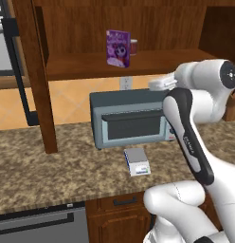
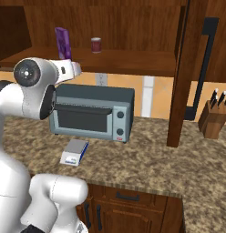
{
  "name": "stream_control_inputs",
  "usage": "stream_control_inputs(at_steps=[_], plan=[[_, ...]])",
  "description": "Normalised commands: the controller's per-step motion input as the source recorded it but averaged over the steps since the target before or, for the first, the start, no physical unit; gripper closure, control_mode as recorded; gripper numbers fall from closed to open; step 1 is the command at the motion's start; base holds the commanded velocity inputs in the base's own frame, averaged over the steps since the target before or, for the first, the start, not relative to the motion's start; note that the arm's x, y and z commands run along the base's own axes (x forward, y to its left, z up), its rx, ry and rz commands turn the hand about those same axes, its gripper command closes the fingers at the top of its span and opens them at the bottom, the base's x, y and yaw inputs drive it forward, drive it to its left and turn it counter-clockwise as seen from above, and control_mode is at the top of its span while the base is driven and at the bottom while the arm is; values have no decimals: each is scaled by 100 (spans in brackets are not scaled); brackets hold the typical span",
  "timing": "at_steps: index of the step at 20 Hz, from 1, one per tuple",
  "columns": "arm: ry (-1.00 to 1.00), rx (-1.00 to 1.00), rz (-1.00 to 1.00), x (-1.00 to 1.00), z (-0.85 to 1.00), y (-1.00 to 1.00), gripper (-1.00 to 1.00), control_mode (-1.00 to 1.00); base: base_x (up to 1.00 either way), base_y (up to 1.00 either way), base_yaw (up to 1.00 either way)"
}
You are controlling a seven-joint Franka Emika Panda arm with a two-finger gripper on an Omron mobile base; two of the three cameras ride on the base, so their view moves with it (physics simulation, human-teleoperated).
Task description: Pick the cereal and place it on the digital scale for weighing, and close the cabinet.
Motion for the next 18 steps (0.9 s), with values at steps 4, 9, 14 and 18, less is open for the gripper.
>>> stream_control_inputs(at_steps=[4,9,14,18], plan=[[-30,7,10,4,67,0,-100,-100,0,0,0],[-13,18,11,16,28,-2,-100,-100,0,0,0],[-5,7,16,21,4,-1,-100,-100,0,0,0],[-1,9,14,31,8,0,-100,-100,0,0,0]])
